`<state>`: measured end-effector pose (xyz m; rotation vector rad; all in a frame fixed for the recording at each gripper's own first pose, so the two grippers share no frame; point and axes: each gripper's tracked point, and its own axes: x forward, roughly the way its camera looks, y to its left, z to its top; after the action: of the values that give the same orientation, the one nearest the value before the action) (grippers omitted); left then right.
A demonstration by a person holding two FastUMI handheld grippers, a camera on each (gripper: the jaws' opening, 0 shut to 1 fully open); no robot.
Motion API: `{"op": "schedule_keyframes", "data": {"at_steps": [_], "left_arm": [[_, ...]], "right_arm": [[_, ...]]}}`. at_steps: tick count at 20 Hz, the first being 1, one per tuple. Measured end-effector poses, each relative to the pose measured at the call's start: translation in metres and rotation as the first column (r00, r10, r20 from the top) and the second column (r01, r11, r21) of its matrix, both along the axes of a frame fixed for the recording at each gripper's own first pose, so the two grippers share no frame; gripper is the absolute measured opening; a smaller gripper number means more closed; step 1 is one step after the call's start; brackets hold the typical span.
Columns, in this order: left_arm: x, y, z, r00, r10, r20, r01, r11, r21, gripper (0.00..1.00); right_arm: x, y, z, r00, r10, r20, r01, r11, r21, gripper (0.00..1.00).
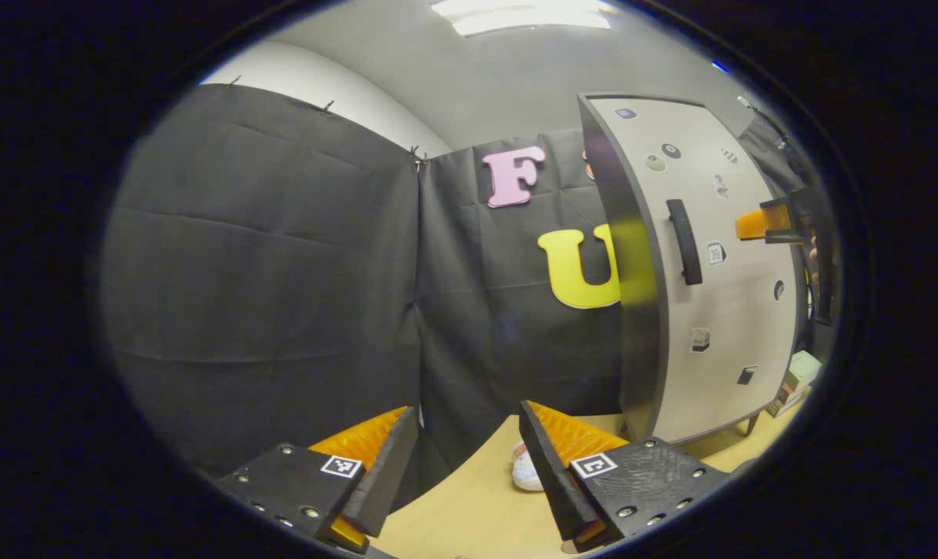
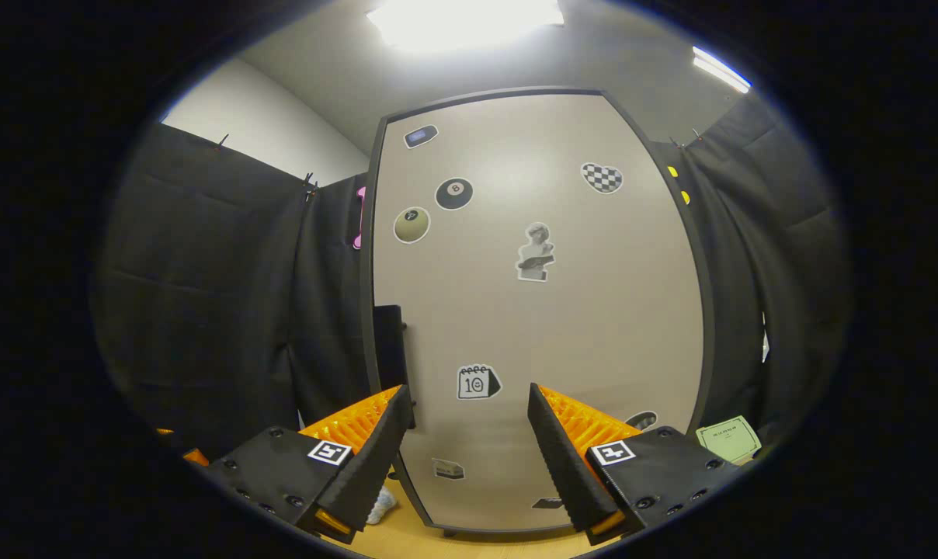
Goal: Open the cabinet door with the right hand, grasp the bottle in the cabinet with the left hand and place it on the coaster, then close the cabinet door with the right hand.
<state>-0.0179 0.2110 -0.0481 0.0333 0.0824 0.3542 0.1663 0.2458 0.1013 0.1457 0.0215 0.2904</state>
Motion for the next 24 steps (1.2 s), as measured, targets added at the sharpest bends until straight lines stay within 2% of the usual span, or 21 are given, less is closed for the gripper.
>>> {"op": "schedule_keyframes", "data": {"at_steps": [5,9,10,12,13,14,15,16,17,18,19,20,21,22,23,24], "left_arm": [[-0.004,0.032,-0.014,0.999,0.032,-0.014,-0.032,0.999,-0.009,0.82],[-0.007,0.052,-0.023,0.999,0.048,-0.02,-0.049,0.999,-0.018,0.82],[-0.005,0.053,-0.025,0.998,0.051,-0.023,-0.051,0.998,-0.023,0.82],[-0.004,0.057,-0.031,0.998,0.055,-0.031,-0.056,0.998,-0.034,0.82],[-0.003,0.064,-0.034,0.998,0.059,-0.034,-0.06,0.997,-0.04,0.82],[-0.003,0.07,-0.036,0.997,0.063,-0.035,-0.064,0.997,-0.046,0.82],[-0.008,0.074,-0.039,0.997,0.065,-0.036,-0.067,0.996,-0.054,0.82],[-0.012,0.079,-0.041,0.997,0.065,-0.038,-0.068,0.996,-0.062,0.82],[-0.016,0.081,-0.045,0.997,0.065,-0.039,-0.067,0.996,-0.065,0.82],[-0.017,0.085,-0.047,0.997,0.065,-0.042,-0.068,0.995,-0.067,0.82],[-0.018,0.085,-0.048,0.997,0.061,-0.044,-0.064,0.996,-0.07,0.82],[-0.018,0.086,-0.047,0.998,0.056,-0.042,-0.059,0.996,-0.073,0.8],[-0.017,0.086,-0.047,0.998,0.049,-0.038,-0.052,0.996,-0.073,0.8],[-0.016,0.086,-0.046,0.998,0.043,-0.035,-0.045,0.996,-0.072,0.8],[-0.016,0.086,-0.046,0.999,0.038,-0.034,-0.04,0.997,-0.069,0.8],[-0.015,0.085,-0.045,0.999,0.032,-0.034,-0.034,0.997,-0.069,0.8]], "right_arm": [[0.018,0.038,0.009,1.0,0.019,0.006,-0.018,1.0,-0.018,0.94],[0.036,0.06,0.007,1.0,-0.001,-0.011,0.0,0.999,-0.033,0.95],[0.04,0.064,0.006,1.0,-0.006,-0.018,0.005,0.999,-0.04,0.91],[0.047,0.071,0.003,0.999,-0.018,-0.031,0.017,0.998,-0.054,0.89],[0.05,0.076,0.003,0.999,-0.021,-0.037,0.019,0.998,-0.064,0.83],[0.054,0.08,0.002,0.999,-0.021,-0.044,0.017,0.997,-0.077,0.82],[0.059,0.084,0.002,0.999,-0.022,-0.048,0.017,0.996,-0.092,0.87],[0.06,0.084,0.0,0.998,-0.032,-0.055,0.026,0.994,-0.107,0.64],[0.062,0.088,-0.003,0.997,-0.037,-0.069,0.028,0.993,-0.118,0.57],[0.063,0.092,-0.006,0.996,-0.034,-0.088,0.023,0.992,-0.125,0.5],[0.063,0.095,-0.011,0.993,-0.033,-0.112,0.018,0.991,-0.132,0.49],[0.063,0.095,-0.015,0.99,-0.05,-0.128,0.031,0.988,-0.149,0.53],[0.06,0.084,-0.014,0.988,-0.085,-0.125,0.063,0.983,-0.171,0.55],[0.065,0.085,-0.013,0.986,-0.095,-0.136,0.074,0.985,-0.158,0.33],[0.065,0.087,-0.013,0.986,-0.09,-0.143,0.066,0.984,-0.164,0.33],[0.067,0.088,-0.016,0.986,-0.078,-0.148,0.053,0.984,-0.168,0.24]]}}
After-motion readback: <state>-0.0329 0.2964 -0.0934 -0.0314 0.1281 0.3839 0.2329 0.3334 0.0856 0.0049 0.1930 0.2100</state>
